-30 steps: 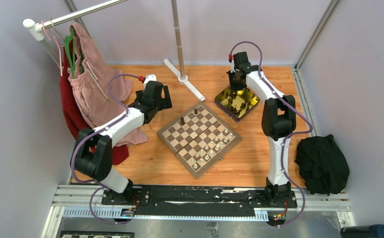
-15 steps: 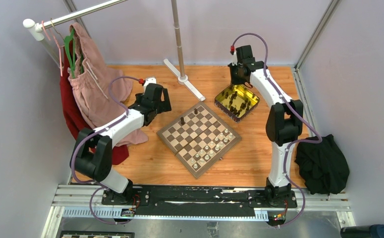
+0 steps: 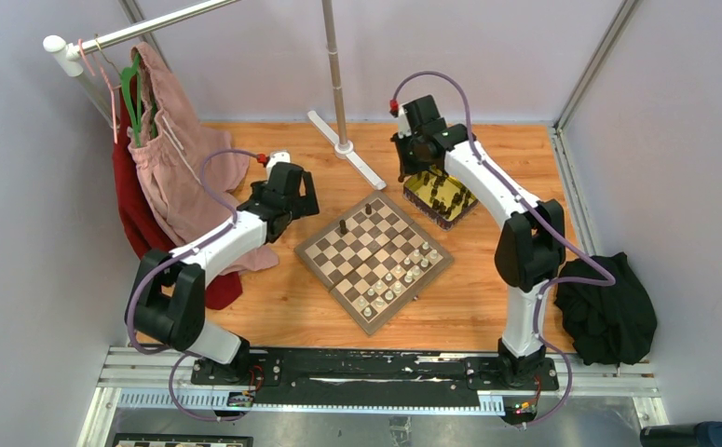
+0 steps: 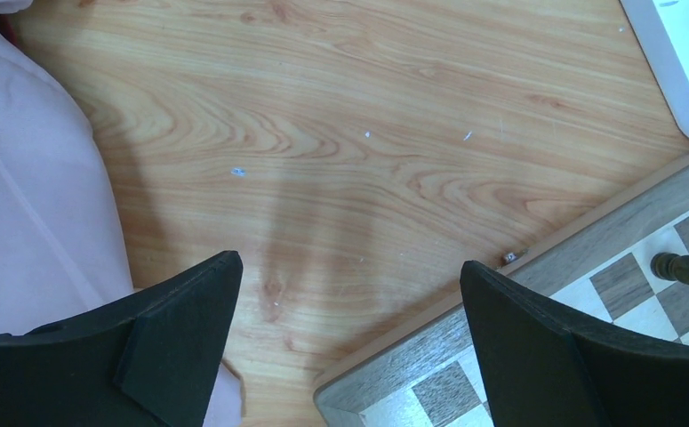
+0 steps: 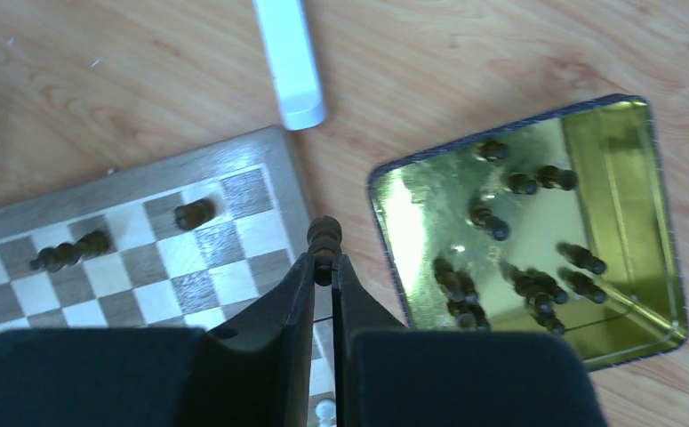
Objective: Set up the chess pieces on the board
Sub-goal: Place the chess piece on the chessboard.
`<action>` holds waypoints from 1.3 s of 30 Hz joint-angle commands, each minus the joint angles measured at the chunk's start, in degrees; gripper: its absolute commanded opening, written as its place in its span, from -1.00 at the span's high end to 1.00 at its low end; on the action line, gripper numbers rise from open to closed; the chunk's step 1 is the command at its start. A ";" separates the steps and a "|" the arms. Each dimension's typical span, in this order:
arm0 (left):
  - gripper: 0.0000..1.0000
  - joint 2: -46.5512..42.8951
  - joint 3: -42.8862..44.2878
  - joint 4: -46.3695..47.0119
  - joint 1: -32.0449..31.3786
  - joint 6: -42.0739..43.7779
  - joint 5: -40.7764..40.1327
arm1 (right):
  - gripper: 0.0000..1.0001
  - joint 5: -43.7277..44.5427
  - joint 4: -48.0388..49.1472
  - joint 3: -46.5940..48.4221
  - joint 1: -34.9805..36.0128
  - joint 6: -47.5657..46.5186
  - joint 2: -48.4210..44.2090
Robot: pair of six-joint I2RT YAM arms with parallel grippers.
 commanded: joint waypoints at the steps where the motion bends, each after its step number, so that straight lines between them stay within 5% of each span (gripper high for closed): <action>1: -1.00 -2.51 -1.30 -1.18 0.18 -0.95 -0.72 | 1.00 1.34 -3.36 -1.76 4.59 -1.63 -1.92; 16: -1.00 -5.78 -4.40 -1.48 0.14 -2.36 -0.37 | 1.00 3.29 -6.51 1.69 16.23 -2.64 1.96; 39: -1.00 -7.53 -6.56 -0.86 0.14 -2.87 0.39 | 1.00 5.43 -7.95 10.65 20.27 -4.31 12.47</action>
